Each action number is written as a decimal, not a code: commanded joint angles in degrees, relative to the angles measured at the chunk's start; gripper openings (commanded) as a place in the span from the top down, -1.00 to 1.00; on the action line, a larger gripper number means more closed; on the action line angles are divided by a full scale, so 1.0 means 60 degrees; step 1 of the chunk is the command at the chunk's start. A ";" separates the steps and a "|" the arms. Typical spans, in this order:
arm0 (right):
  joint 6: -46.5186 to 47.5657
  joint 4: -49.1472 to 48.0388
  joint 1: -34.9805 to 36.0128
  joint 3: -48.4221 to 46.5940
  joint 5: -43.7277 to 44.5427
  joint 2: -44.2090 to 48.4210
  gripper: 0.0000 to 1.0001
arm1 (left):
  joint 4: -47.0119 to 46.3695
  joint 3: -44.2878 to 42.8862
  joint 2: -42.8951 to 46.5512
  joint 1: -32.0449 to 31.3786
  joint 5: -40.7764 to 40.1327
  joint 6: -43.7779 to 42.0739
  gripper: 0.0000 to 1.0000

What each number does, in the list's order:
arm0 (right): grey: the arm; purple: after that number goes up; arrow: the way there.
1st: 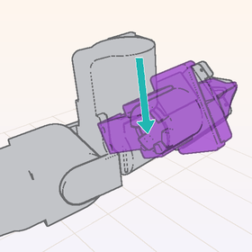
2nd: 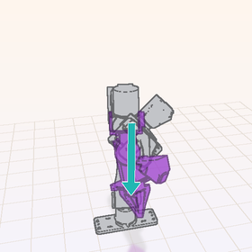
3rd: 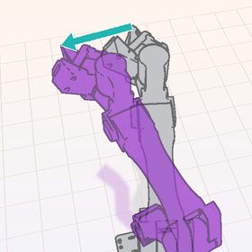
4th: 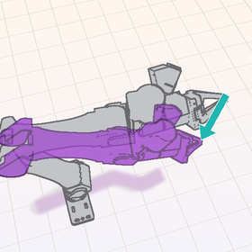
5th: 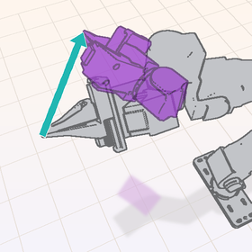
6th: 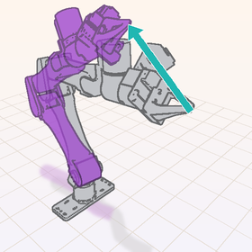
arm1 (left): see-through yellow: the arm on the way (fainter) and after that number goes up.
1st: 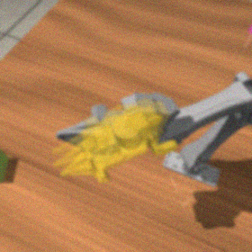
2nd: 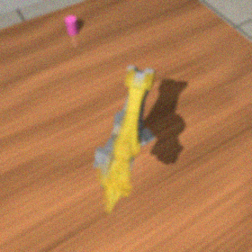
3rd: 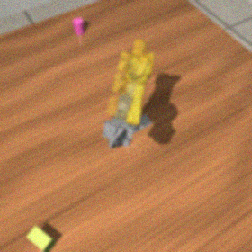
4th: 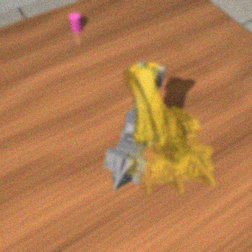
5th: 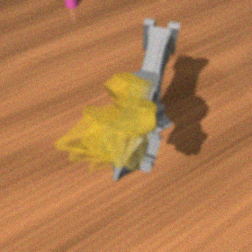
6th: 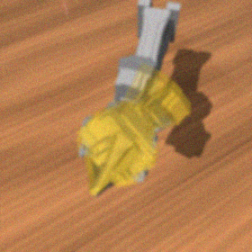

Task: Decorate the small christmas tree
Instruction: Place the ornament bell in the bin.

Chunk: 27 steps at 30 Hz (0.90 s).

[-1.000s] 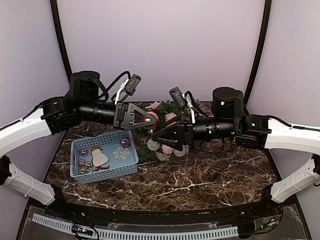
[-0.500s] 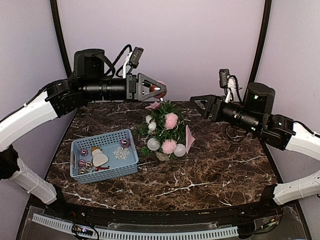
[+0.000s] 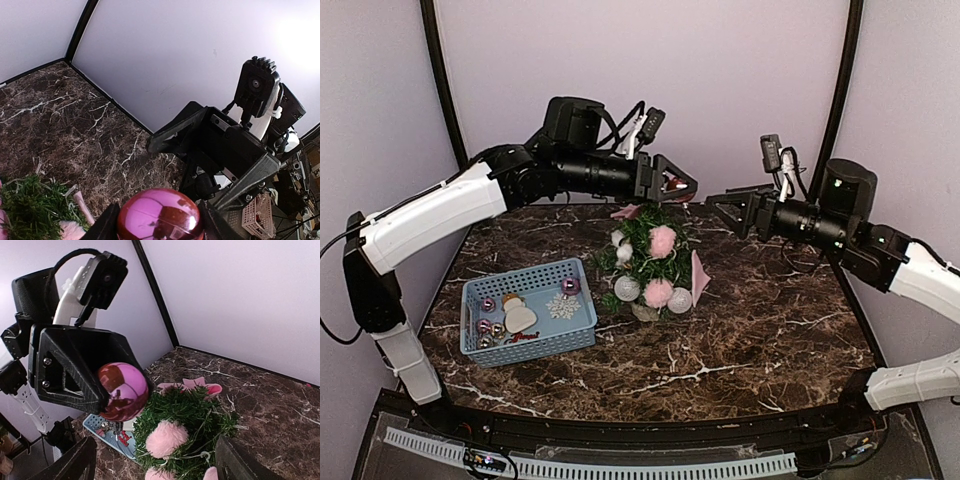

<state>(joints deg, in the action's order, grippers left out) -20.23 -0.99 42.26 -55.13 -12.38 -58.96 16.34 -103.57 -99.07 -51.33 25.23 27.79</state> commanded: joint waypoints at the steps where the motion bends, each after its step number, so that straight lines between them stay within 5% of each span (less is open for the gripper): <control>1: 0.0581 -0.0572 -0.0174 -0.0436 -0.1897 -0.0285 -0.66 | -0.0006 -0.0536 -0.0077 -0.0040 0.0580 -0.0033 0.18; 7: 0.0586 -0.0910 -0.0174 -0.0564 -0.2105 -0.0646 -0.61 | 0.0027 -0.0566 -0.0176 -0.0052 0.0910 0.0042 0.18; 17: 0.0716 -0.0781 -0.0173 -0.1174 -0.2772 -0.1393 -0.18 | 0.0219 -0.0576 -0.0213 -0.0086 0.1042 -0.0001 0.19; 27: 0.1063 -0.0781 -0.0103 -0.1156 -0.2297 -0.1482 -0.57 | 0.0654 -0.0483 -0.0077 -0.0084 0.0988 0.0397 0.15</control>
<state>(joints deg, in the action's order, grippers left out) -15.49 -3.44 41.50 -60.53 -27.83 -67.68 17.10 -105.08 -100.57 -51.62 31.51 28.93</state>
